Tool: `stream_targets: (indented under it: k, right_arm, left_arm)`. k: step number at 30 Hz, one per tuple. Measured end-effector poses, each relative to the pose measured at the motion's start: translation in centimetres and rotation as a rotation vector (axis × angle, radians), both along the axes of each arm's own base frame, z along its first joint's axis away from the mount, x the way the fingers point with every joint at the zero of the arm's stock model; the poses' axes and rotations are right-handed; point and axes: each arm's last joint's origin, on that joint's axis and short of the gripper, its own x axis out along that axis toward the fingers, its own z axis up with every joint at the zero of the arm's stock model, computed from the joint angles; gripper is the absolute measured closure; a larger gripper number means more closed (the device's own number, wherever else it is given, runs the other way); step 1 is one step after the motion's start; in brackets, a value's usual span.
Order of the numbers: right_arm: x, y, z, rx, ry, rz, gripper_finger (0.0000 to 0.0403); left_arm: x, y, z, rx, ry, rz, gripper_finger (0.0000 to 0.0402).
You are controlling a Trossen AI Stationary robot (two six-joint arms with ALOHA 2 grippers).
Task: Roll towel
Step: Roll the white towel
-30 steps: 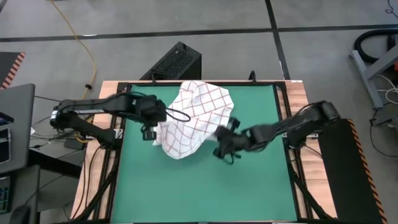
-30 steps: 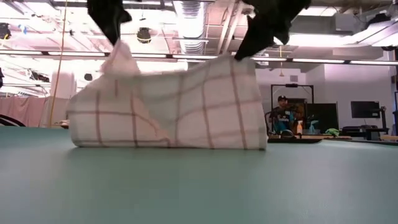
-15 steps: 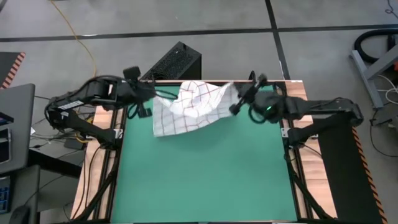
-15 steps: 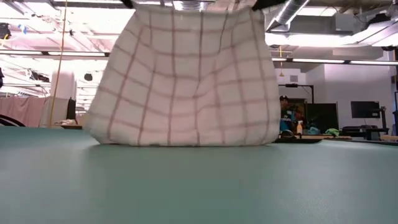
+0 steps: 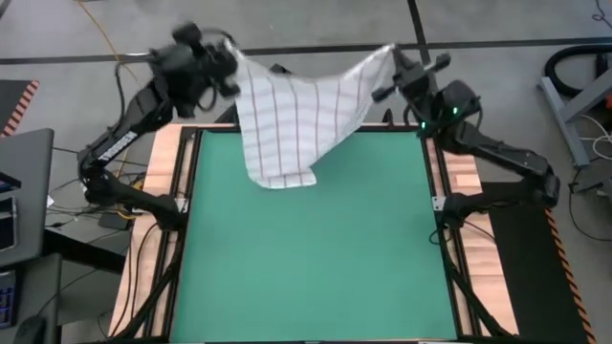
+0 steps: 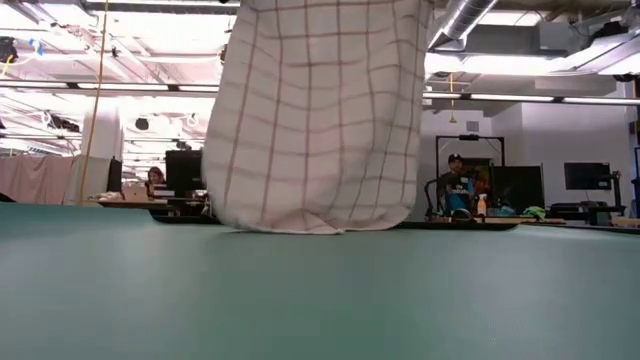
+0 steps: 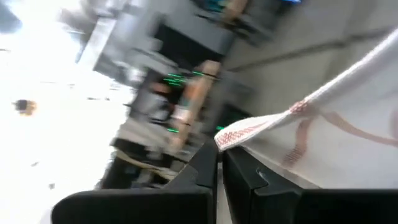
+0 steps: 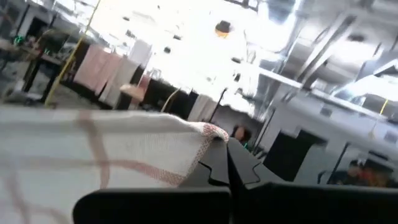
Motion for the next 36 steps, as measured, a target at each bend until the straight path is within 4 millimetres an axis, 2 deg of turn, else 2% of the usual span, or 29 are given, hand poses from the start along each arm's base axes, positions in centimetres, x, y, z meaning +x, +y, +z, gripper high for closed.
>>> stream_targets:
  k: [3, 7, 12, 17, 19, 21, 26, 33, 36]
  right_arm:
    - [0.0, -1.9, 2.1, -0.099, 0.017, 0.032, 0.0403]
    - [0.4, -4.3, 5.7, -0.207, 0.052, -0.022, 0.0403]
    - [0.2, -6.1, 10.3, -0.238, 0.033, -0.085, 0.0403]
    - [0.2, -7.4, 13.5, -0.302, 0.038, -0.066, 0.0403]
    - [0.1, -7.8, 14.4, -0.32, 0.05, -0.086, 0.0403]
    - [-0.1, -8.1, 15.2, -0.328, 0.058, -0.105, 0.0403]
    - [-0.4, -8.6, 16.0, -0.369, 0.073, -0.105, 0.0403]
    - [0.4, -9.5, 14.3, -0.211, 0.17, -0.044, 0.0403]
    - [0.6, -10.3, 13.9, -0.22, 0.227, -0.009, 0.0403]
  left_arm:
    - [-0.6, 2.1, 1.3, 0.144, -0.043, 0.013, 0.0401]
    - [-0.3, 4.2, 2.6, 0.33, 0.063, 0.001, 0.0401]
    - [-0.3, 6.2, 6.0, 0.396, -0.026, 0.038, 0.0401]
    - [-0.9, 5.9, 10.6, 0.555, -0.197, -0.041, 0.0401]
    - [-1.2, 5.5, 10.9, 0.646, -0.282, -0.076, 0.0401]
    - [-1.6, 5.5, 10.7, 0.631, -0.327, -0.113, 0.0401]
    - [-2.2, 6.1, 10.6, 0.628, -0.289, -0.147, 0.0401]
    - [-1.3, 6.2, 9.9, 0.527, -0.271, -0.181, 0.0401]
    - [-1.4, 6.2, 9.9, 0.515, -0.307, -0.152, 0.0401]
